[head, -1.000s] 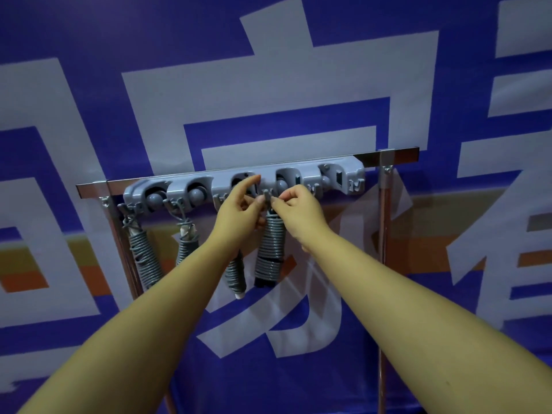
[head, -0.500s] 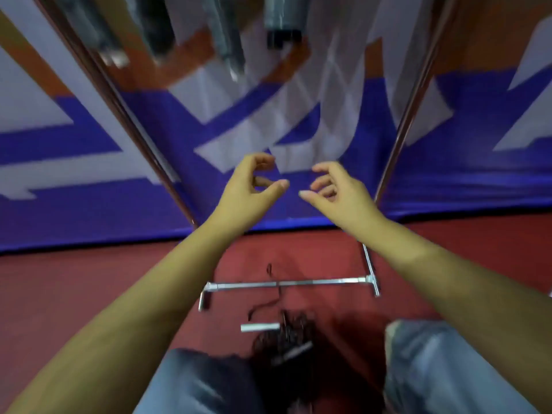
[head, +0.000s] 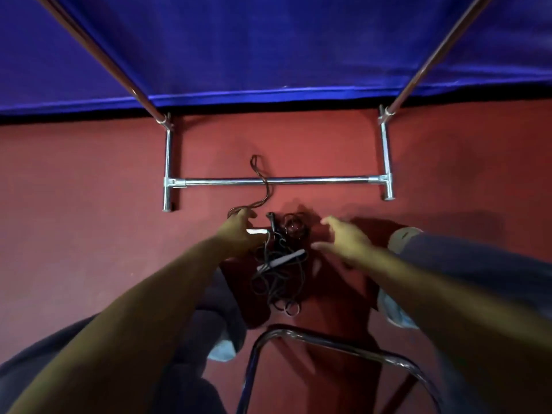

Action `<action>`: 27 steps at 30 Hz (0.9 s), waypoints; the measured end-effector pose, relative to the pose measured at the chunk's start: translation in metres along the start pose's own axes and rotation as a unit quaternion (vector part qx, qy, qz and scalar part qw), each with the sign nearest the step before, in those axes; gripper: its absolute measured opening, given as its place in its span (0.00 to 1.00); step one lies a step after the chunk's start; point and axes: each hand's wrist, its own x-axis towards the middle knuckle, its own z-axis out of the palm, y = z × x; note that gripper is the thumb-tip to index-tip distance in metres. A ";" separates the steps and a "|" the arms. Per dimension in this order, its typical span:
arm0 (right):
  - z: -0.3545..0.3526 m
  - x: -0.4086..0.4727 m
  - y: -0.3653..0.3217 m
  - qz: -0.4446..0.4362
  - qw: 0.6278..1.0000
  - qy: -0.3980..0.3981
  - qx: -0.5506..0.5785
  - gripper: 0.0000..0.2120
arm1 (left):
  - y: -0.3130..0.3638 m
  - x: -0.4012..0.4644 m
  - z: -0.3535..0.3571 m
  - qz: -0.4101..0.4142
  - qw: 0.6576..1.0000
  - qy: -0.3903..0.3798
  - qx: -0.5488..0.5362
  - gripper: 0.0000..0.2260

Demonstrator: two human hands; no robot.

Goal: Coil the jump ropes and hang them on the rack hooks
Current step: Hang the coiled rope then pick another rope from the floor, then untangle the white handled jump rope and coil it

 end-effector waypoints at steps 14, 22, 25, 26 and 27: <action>0.107 0.096 0.013 -0.075 0.975 -0.122 -0.172 0.26 | -0.078 0.106 0.063 -0.007 0.987 -0.013 0.161 0.24; 0.127 0.105 0.034 -0.047 0.945 -0.153 -0.285 0.15 | -0.087 0.126 0.072 -0.013 0.954 0.015 0.300 0.14; 0.126 0.104 0.032 -0.045 0.949 -0.154 -0.273 0.14 | -0.082 0.121 0.062 0.014 0.959 0.029 0.282 0.12; 0.125 0.101 0.032 -0.043 0.951 -0.154 -0.265 0.14 | -0.078 0.116 0.058 0.018 0.964 0.027 0.265 0.12; 0.125 0.099 0.031 -0.046 0.953 -0.146 -0.263 0.14 | -0.073 0.110 0.054 0.017 0.968 0.023 0.250 0.12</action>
